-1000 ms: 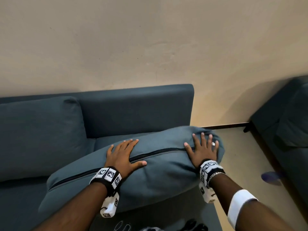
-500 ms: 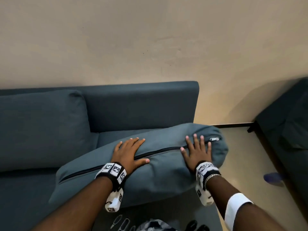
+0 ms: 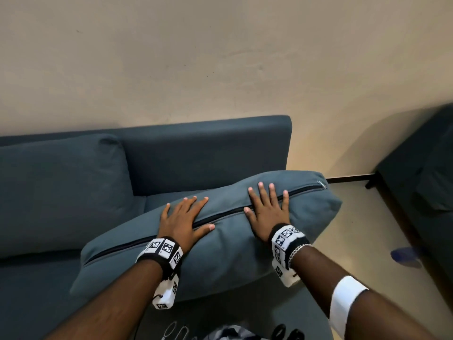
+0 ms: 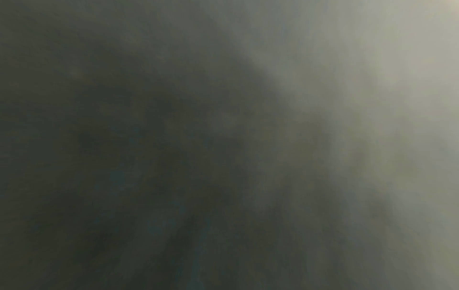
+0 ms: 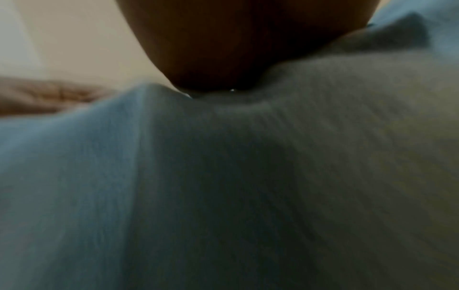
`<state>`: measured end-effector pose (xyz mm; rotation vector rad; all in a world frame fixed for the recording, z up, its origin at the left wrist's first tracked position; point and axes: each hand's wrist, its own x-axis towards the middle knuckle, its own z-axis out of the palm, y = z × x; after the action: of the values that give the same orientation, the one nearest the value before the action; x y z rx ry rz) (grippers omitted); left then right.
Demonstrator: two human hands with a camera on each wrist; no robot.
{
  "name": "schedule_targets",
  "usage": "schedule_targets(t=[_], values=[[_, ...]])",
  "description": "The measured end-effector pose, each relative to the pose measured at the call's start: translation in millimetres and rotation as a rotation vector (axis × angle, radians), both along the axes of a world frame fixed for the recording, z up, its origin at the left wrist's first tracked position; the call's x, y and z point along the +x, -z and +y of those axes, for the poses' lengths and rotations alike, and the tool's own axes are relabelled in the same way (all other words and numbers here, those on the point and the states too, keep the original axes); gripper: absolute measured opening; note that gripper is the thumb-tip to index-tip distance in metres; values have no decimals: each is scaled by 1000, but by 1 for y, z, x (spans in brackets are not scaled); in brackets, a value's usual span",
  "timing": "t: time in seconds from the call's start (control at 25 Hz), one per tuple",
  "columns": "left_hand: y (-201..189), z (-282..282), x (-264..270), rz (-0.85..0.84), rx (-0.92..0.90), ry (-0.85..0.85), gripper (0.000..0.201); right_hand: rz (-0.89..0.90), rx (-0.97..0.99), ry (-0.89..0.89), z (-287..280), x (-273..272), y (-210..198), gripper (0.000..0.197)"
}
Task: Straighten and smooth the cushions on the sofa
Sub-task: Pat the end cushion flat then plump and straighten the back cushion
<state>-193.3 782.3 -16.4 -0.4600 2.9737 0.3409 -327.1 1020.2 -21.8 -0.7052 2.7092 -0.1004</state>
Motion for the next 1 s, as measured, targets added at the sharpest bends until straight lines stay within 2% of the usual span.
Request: schedule_targets(t=[0.04, 0.12, 0.16, 0.2, 0.24, 0.28, 0.32, 0.36, 0.4, 0.44, 0.52, 0.64, 0.68, 0.72, 0.8, 0.84, 0.88, 0.92, 1.0], values=[[0, -4, 2, 5, 1, -10, 85, 33, -125, 41, -6, -5, -12, 70], [-1, -11, 6, 6, 17, -29, 85, 190, -515, 118, -17, 3, -46, 61], [-1, -12, 9, 10, 21, -25, 86, 279, -741, 140, -20, 13, -56, 60], [-2, -12, 12, 19, 21, -20, 86, 335, -862, 128, -23, 23, -56, 61], [-3, -11, 13, 23, 16, -16, 86, 355, -838, 59, -28, 32, -48, 63], [-3, -10, 15, 21, 14, -18, 85, 294, -661, -33, -35, 42, -34, 65], [-3, -6, 13, 22, 16, -13, 85, 198, -401, -114, -37, 43, -14, 68], [-2, -5, 14, 22, 11, -2, 83, 111, -187, -148, -39, 39, 2, 70], [0, -3, 18, 23, 2, 8, 82, 42, -77, -137, -43, 34, 6, 71], [0, -6, 19, 37, -8, 13, 80, 7, -53, -100, -50, 28, -1, 69], [-2, -17, 25, 57, -8, -6, 75, 22, -299, -40, -66, 30, -31, 63], [-4, -35, 39, 75, -1, -47, 68, 237, -929, -43, -77, 57, -63, 56], [-5, -37, 41, 77, -12, -50, 68, 308, -989, -82, -76, 64, -59, 55], [-6, -41, 45, 71, -25, -59, 69, 326, -873, -133, -78, 69, -48, 57], [-5, -47, 54, 42, -33, -75, 70, 161, -284, -239, -83, 73, -11, 68], [-3, -50, 60, 31, -35, -81, 70, 78, -62, -240, -84, 70, 2, 72], [-1, -55, 66, 37, -34, -88, 69, 33, 19, -221, -89, 65, 3, 71], [0, -62, 71, 53, -28, -97, 69, 5, -79, -180, -98, 60, -4, 67], [1, -75, 79, 88, -10, -117, 67, 65, -522, -49, -112, 61, -39, 63]])
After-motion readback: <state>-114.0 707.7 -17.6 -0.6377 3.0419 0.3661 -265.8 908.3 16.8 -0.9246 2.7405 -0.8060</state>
